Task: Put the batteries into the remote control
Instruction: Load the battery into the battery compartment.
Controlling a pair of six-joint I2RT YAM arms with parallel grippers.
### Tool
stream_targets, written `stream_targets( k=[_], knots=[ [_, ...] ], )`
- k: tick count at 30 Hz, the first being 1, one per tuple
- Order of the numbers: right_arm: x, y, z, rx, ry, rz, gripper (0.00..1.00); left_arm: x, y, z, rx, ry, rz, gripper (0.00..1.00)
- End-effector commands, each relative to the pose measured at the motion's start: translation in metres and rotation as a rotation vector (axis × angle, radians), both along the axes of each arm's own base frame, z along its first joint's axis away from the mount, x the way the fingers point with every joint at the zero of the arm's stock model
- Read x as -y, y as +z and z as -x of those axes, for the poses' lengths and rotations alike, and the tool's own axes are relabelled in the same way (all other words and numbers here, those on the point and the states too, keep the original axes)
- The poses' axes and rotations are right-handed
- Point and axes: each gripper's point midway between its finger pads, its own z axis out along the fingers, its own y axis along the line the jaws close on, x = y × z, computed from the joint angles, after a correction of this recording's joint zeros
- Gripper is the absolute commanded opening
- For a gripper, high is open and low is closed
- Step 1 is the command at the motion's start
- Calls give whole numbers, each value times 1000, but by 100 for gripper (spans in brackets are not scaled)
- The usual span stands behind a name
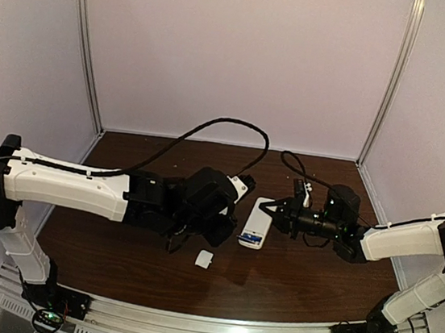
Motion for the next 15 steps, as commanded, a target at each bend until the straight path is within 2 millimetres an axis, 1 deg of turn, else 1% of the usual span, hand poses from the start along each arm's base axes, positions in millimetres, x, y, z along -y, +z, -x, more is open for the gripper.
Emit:
stream_targets(
  k=[1, 10, 15],
  knots=[
    [3, 1, -3, -3, -30, -27, 0, 6, 0, 1, 17, -1, -36, 10],
    [4, 2, -4, -15, -48, -52, 0, 13, -9, 10, 47, -37, -105, 3],
    [5, 2, -5, -20, -55, -55, 0, 20, -10, 14, 64, -52, -128, 1]
  ],
)
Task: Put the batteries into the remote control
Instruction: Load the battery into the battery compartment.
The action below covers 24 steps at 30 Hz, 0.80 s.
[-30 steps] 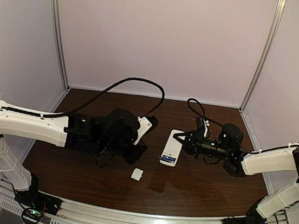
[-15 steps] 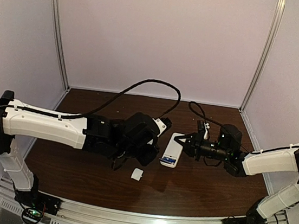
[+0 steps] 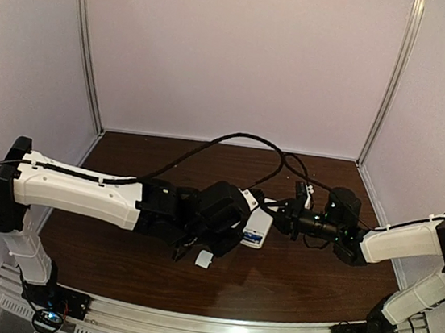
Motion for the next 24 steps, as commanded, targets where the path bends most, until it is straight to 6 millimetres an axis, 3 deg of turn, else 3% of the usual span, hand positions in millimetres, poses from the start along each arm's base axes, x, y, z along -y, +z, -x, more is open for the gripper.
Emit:
stream_targets(
  k=[1, 19, 24],
  knots=[
    [1, 3, -4, 6, -22, -21, 0, 11, 4, 1, 36, -15, -19, 1],
    [1, 2, -3, -5, -25, -39, 0, 29, 0, 11, -7, -60, -4, 0],
    [1, 5, -2, -2, -18, -55, 0, 37, -11, 17, 8, -104, -63, 0]
  ],
)
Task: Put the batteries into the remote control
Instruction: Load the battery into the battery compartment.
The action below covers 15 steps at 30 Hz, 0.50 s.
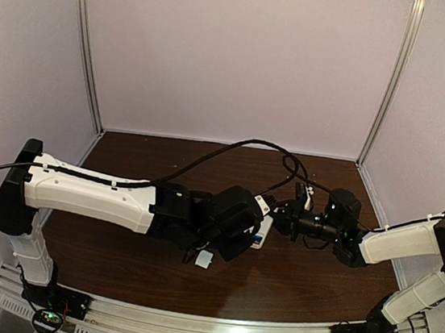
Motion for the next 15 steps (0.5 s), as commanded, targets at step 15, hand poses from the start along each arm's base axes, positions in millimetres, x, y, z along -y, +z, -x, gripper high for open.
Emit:
stream_targets(
  k=[15],
  knots=[
    [5, 7, 1, 37, -4, -53, 0, -20, 13, -11, -3, 53, 32, 5]
  ],
)
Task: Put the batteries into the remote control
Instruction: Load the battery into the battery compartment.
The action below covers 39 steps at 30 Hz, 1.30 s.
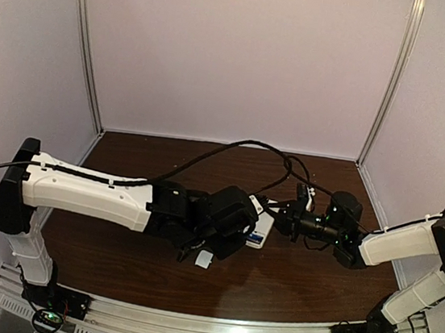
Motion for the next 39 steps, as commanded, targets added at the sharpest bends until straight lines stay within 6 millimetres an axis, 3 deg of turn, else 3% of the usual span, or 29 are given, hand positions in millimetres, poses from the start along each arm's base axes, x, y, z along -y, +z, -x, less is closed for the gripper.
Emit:
stream_targets(
  k=[1, 30, 39],
  knots=[
    [2, 8, 0, 28, -2, -31, 0, -6, 22, -5, 13, 17, 71, 5],
    [1, 2, -2, 7, -2, -16, 0, 39, 14, 20, 3, -126, 60, 0],
    [-1, 10, -1, 2, 8, -68, 0, 44, -20, 29, -21, -132, -39, 0]
  ],
)
